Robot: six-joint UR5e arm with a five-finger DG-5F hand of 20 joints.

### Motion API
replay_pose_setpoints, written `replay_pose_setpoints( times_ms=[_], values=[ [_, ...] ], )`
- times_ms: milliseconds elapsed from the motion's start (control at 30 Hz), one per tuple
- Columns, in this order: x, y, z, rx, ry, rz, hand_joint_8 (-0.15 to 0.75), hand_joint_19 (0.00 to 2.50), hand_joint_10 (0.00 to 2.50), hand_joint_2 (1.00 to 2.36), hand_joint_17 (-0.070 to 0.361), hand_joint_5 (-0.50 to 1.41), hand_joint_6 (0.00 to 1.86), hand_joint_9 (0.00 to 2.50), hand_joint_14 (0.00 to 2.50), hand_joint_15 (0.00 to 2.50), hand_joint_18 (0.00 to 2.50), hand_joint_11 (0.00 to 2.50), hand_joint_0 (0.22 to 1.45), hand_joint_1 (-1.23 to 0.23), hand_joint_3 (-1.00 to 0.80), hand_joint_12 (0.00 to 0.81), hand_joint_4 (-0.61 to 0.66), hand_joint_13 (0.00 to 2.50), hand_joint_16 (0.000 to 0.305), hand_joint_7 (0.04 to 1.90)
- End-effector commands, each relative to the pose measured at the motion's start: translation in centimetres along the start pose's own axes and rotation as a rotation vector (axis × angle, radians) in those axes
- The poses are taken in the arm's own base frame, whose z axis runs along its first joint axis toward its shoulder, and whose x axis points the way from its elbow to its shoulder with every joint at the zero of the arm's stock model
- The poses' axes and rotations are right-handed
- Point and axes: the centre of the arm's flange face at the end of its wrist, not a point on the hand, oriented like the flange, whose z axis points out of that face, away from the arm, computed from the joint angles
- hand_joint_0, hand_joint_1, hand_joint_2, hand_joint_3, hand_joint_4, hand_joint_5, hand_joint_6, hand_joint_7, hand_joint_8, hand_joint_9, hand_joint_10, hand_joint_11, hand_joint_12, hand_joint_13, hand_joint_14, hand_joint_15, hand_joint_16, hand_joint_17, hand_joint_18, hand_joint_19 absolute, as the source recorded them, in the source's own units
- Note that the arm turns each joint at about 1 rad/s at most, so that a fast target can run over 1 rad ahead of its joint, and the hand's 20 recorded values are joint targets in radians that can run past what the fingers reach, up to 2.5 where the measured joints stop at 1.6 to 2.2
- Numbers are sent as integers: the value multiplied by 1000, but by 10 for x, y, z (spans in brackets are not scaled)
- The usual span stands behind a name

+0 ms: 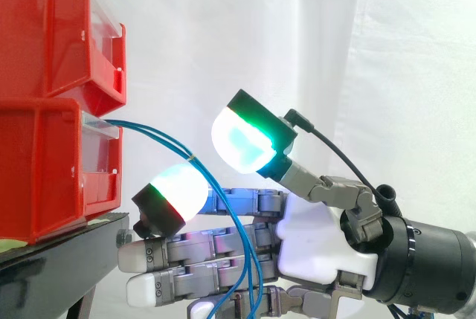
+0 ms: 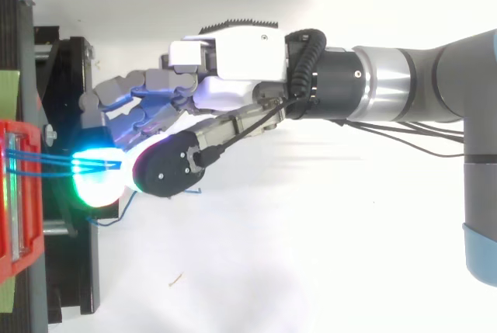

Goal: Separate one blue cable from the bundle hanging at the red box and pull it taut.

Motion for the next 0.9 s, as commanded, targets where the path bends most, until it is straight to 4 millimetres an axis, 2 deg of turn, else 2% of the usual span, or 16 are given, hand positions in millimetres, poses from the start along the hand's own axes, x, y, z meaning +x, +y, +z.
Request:
replay_pose_setpoints(
  times_ms=[0, 233, 500, 667, 867],
  values=[
    [-1, -2, -2, 14, 5, -3, 353, 494, 4, 1004, 105, -92, 501, 631, 9, 248, 722, 167, 617, -422, -435, 367, 211, 663, 46, 1251],
    [-8, 0, -3, 19, 0, -8, 355, 495, 4, 1004, 104, -92, 501, 638, 8, 252, 720, 169, 610, -408, -445, 369, 218, 669, 46, 1245],
    [-12, 5, -3, 12, -5, -29, 357, 474, 4, 1008, 102, -88, 501, 647, 8, 248, 738, 173, 635, -525, -378, 368, 233, 682, 46, 1260],
    [-13, 13, -2, 11, 0, -44, 357, 464, 4, 1009, 102, -86, 500, 652, 8, 249, 743, 181, 643, -558, -356, 369, 221, 688, 45, 1298],
    [-9, 11, -3, 23, 4, -55, 358, 461, 4, 1010, 101, -95, 524, 647, 8, 245, 748, 183, 642, -583, -348, 371, 212, 691, 45, 1277]
  ],
)
